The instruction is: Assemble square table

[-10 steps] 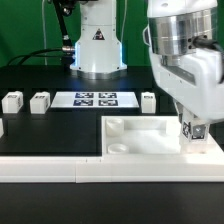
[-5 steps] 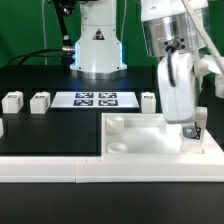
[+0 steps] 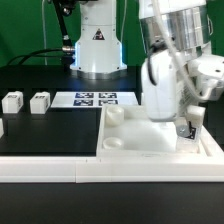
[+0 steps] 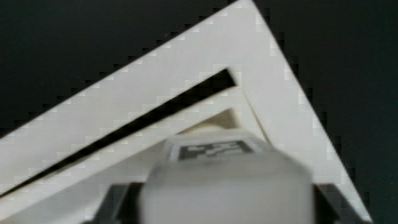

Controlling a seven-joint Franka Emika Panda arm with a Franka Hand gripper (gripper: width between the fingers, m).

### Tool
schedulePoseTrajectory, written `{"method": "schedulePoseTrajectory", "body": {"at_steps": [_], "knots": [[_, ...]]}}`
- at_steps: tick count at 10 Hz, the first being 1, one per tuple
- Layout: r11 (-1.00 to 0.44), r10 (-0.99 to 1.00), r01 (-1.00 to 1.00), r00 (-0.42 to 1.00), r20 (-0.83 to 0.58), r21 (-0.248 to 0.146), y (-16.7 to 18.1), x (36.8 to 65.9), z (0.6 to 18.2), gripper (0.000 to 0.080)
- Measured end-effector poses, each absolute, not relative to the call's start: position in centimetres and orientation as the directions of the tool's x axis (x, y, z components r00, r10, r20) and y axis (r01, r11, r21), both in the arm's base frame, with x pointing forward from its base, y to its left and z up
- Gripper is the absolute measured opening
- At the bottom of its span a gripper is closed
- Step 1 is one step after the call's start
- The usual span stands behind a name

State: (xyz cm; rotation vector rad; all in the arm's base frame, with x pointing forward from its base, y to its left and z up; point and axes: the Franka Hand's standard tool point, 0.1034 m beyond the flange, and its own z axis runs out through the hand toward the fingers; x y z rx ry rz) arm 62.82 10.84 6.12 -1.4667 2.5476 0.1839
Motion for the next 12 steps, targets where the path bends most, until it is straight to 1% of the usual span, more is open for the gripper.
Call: {"method": "schedulePoseTrajectory", "body": {"at_steps": [1,2,3,4,5,6,12], "knots": [[0.500,-0.842,-0.866,-0.489,-0.230,0.010,10.9,62.8,6.1,0.0378],[0.498,-0.843,-0.867,-0.487,-0.230,0.010,10.9,62.8,6.1,0.0558],[0.492,-0.846,-0.870,-0.481,-0.231,0.008,11.0,62.8,6.2,0.0558],[0.454,-0.866,-0.891,-0.438,-0.240,-0.010,11.2,63.0,6.9,0.0630],[0.405,-0.887,-0.914,-0.385,-0.254,-0.031,11.3,62.7,8.1,0.0645],[0.391,-0.892,-0.920,-0.369,-0.261,-0.035,11.3,62.3,9.1,0.0645],[0.390,-0.893,-0.920,-0.370,-0.257,-0.030,11.3,62.1,8.7,0.0648]]}}
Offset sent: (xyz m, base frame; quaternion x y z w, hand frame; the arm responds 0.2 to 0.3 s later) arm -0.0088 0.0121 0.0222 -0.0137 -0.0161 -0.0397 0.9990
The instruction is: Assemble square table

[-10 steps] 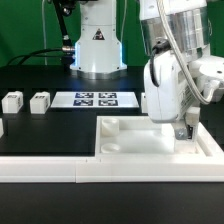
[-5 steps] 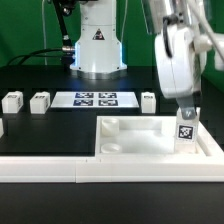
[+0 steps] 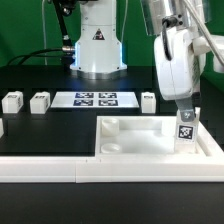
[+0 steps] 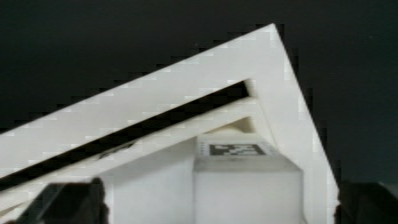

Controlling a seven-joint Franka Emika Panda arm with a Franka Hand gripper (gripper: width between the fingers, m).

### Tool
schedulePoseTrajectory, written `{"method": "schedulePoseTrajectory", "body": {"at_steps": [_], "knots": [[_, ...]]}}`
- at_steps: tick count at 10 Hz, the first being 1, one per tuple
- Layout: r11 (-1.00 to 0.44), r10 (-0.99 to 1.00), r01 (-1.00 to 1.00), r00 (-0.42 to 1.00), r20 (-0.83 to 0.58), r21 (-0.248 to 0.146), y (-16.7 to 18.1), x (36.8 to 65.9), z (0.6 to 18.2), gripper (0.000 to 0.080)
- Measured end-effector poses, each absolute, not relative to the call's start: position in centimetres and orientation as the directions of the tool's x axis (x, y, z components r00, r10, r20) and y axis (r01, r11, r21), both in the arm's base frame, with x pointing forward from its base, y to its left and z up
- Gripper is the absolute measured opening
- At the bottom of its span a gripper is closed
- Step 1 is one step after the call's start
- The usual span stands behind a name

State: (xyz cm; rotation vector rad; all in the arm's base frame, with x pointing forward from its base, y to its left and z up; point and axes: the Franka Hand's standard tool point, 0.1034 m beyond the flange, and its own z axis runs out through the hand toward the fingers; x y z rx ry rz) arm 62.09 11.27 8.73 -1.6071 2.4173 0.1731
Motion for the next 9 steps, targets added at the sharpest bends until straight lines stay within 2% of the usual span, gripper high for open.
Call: {"method": "schedulePoseTrajectory", "body": {"at_steps": [2,3,4,5,7,9], "knots": [[0.371,-0.901,-0.928,-0.350,-0.256,-0.035,11.3,62.1,8.7,0.0648],[0.324,-0.919,-0.944,-0.300,-0.256,-0.057,11.3,62.0,8.9,0.0648],[0.213,-0.952,-0.969,-0.177,-0.250,-0.122,11.3,60.8,9.7,0.0648],[0.074,-0.972,-0.987,-0.040,-0.230,-0.140,11.7,58.9,10.0,0.0648],[-0.129,-0.970,-0.976,0.161,-0.182,-0.175,11.6,59.1,10.5,0.0648],[-0.245,-0.948,-0.950,0.276,-0.159,-0.192,11.6,59.0,10.3,0.0648]]}}
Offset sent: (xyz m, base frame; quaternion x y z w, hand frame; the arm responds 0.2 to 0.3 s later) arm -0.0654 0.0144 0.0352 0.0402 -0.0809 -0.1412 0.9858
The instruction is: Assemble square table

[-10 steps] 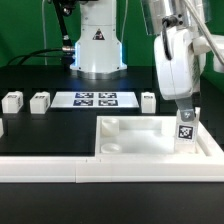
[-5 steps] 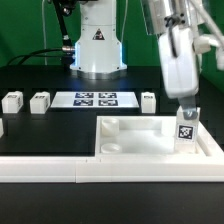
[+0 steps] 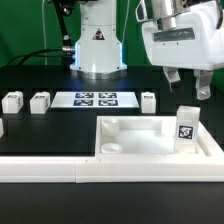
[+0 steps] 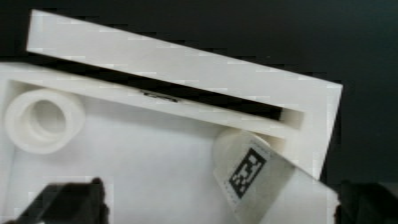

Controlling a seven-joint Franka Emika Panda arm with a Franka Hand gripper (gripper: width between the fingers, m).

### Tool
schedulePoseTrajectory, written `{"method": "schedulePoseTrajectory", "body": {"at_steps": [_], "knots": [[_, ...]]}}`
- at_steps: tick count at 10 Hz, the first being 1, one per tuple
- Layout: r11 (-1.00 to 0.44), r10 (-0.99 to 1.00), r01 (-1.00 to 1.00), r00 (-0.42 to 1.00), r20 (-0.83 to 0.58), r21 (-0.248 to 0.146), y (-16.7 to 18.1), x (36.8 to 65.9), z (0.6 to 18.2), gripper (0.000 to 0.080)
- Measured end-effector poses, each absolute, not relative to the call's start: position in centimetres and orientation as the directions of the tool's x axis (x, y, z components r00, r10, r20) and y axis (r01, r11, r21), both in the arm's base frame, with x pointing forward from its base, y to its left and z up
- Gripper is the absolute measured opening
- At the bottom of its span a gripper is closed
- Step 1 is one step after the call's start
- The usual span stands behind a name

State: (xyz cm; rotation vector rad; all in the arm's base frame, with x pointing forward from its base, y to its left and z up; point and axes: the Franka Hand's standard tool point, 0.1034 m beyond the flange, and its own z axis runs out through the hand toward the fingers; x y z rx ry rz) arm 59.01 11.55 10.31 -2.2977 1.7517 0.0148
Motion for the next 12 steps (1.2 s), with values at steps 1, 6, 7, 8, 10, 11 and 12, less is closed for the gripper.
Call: {"method": "schedulePoseTrajectory", "body": {"at_steps": [1,6,7,8,10,11,12], "knots": [[-0.327,-0.923,-0.922,0.359,-0.141,-0.205,11.5,59.0,10.3,0.0648],[-0.739,-0.647,-0.645,0.760,-0.060,-0.197,9.9,53.6,9.1,0.0648],[-0.781,-0.596,-0.592,0.802,-0.046,-0.200,9.9,53.7,9.1,0.0648],[-0.826,-0.534,-0.528,0.845,-0.028,-0.200,9.7,53.8,9.1,0.0648],[-0.889,-0.420,-0.413,0.908,-0.007,-0.196,9.8,53.4,8.7,0.0648],[-0.912,-0.369,-0.369,0.929,-0.035,-0.179,10.7,51.3,7.1,0.0648],[-0.938,-0.306,-0.309,0.951,-0.042,-0.159,11.7,48.9,6.0,0.0648]]}}
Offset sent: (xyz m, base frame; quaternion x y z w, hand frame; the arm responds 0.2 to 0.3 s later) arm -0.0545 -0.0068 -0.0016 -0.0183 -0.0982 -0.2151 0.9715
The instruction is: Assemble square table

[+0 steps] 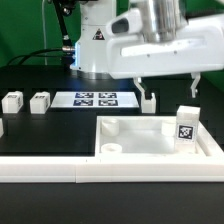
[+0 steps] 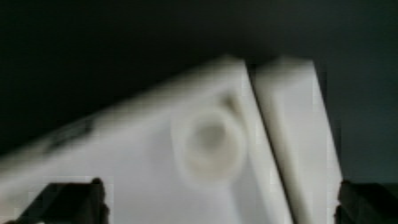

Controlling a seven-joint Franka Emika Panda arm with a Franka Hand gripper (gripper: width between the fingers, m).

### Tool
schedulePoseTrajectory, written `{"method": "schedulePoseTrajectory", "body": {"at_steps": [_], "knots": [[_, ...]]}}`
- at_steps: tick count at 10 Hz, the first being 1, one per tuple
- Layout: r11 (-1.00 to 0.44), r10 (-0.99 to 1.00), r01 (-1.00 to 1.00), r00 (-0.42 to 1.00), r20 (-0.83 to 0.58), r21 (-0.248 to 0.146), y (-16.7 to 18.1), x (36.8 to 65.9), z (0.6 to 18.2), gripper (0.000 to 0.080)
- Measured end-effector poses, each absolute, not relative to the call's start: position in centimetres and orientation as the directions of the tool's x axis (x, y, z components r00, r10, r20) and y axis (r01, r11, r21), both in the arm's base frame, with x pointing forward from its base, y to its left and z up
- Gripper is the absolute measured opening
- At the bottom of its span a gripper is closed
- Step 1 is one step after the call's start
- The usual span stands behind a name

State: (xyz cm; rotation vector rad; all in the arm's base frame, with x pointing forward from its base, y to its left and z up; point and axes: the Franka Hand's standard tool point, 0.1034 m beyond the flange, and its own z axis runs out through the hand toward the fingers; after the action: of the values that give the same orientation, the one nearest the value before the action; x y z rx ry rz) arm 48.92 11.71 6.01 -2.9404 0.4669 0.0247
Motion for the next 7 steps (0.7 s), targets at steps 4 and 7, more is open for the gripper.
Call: {"method": "schedulePoseTrajectory", "body": {"at_steps": [4,7], "knots": [[-0.987,-0.121,-0.119,0.992,0.018,-0.111,11.9,46.0,4.7,0.0648],[-0.961,-0.250,-0.263,0.959,-0.132,-0.090,10.5,43.5,4.4,0.0648]]}}
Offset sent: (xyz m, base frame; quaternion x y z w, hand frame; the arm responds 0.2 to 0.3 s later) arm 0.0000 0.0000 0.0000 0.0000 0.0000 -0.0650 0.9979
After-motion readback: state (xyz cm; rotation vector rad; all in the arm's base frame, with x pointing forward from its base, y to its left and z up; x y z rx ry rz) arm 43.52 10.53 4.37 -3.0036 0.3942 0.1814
